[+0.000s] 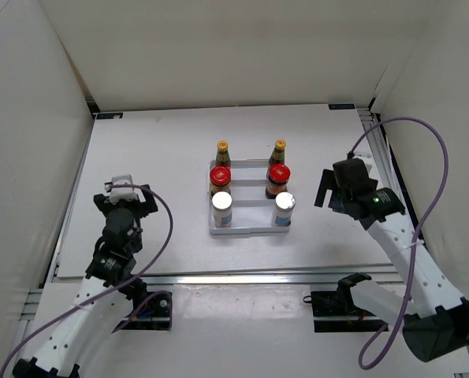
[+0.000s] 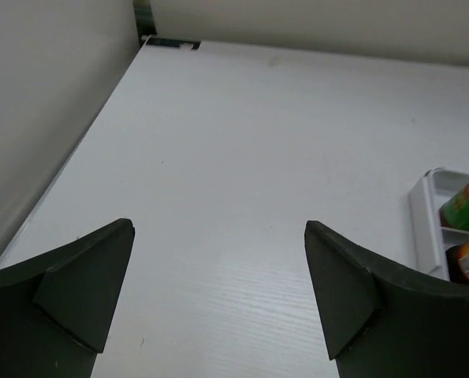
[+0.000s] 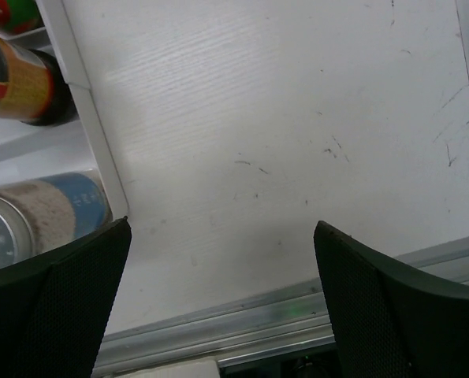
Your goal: Organize the condiment bottles
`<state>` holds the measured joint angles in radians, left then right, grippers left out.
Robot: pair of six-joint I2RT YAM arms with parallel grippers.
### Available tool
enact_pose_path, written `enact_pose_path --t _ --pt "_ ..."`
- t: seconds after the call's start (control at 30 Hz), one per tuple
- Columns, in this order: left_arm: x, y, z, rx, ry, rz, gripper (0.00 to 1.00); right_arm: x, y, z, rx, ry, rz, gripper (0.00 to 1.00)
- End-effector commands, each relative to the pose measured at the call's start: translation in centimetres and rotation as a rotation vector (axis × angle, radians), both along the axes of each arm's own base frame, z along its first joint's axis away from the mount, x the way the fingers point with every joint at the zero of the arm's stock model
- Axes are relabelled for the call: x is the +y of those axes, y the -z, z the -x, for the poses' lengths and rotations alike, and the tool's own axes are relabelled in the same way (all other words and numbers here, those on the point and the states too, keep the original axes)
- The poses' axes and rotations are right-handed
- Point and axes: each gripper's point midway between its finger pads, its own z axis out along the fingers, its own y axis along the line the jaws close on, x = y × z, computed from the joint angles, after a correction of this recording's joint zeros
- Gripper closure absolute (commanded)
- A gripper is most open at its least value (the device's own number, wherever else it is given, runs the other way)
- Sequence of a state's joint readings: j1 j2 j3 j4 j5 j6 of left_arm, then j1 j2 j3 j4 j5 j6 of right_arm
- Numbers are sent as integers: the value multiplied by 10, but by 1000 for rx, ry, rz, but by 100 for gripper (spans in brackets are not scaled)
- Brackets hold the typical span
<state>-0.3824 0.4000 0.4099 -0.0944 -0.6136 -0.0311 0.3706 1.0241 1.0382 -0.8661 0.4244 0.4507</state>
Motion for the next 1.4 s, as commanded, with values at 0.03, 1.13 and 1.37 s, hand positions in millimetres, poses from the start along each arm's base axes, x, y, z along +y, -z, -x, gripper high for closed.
enact_pose_path --t 0.03,1.13,1.37 --pt "15 -8 0 13 -111 20 0 -13 -17 5 -142 63 -15 0" --pt "-8 79 -55 -20 -33 17 0 -43 -34 34 -213 153 24 0" --pt "13 98 -78 6 -130 -46 0 -40 -34 33 -196 122 30 0"
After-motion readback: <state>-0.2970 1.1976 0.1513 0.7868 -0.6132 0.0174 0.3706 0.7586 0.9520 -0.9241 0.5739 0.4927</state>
